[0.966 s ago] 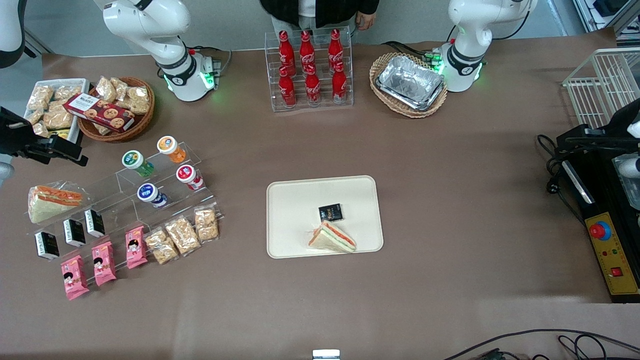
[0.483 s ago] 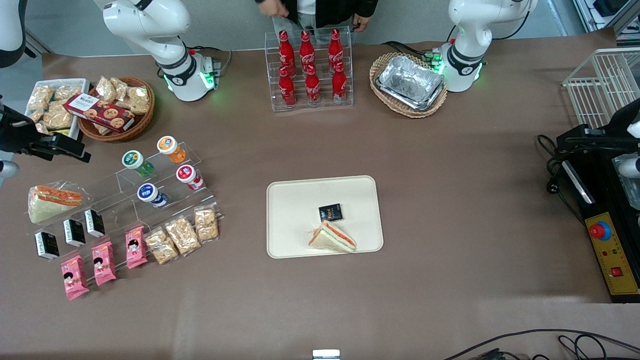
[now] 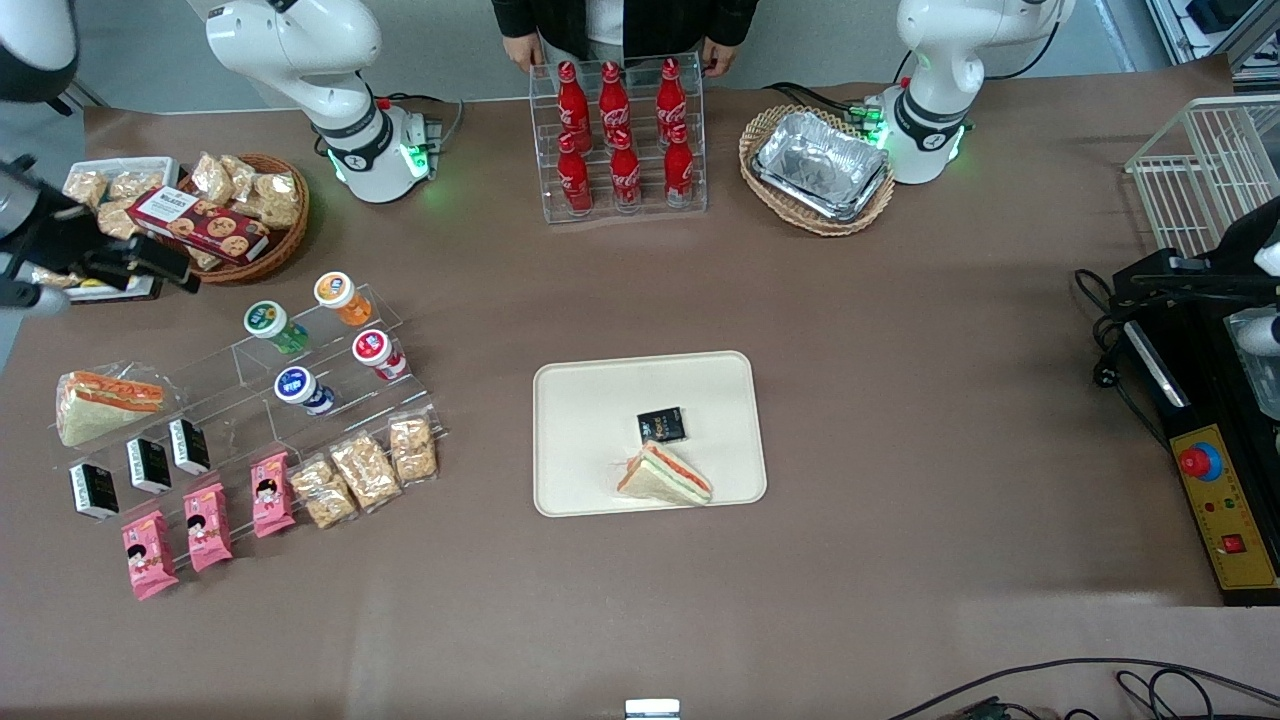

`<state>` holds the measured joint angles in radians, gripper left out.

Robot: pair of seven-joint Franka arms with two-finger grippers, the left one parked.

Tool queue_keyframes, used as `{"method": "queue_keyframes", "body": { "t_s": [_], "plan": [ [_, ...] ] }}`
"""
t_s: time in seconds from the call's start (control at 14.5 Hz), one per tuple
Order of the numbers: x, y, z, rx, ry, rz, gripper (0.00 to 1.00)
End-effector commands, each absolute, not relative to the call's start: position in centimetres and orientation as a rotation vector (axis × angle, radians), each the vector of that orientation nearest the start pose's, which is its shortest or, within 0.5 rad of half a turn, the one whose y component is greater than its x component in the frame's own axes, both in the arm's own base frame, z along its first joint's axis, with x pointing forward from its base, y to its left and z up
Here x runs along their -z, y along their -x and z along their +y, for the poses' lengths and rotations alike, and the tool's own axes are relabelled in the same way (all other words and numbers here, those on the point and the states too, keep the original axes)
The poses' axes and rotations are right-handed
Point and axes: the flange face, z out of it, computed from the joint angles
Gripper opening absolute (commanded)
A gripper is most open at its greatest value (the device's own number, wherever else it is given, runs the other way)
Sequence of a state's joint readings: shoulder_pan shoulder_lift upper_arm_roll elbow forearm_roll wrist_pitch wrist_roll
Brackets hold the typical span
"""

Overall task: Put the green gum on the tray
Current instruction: 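Move the right gripper over the acrylic rack toward the green gum bottle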

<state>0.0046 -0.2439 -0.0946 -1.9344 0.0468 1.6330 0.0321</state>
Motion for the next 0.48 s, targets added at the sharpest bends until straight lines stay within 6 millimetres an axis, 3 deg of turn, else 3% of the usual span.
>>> {"method": "queue_keyframes", "body": {
  "t_s": [0.0, 0.41],
  "plan": [
    [-55.57, -40.08, -2.76, 0.046, 3.103, 0.129, 1.00],
    [-54.73, -39.34, -2.91, 0.040, 3.104, 0.122, 1.00]
  ]
}}
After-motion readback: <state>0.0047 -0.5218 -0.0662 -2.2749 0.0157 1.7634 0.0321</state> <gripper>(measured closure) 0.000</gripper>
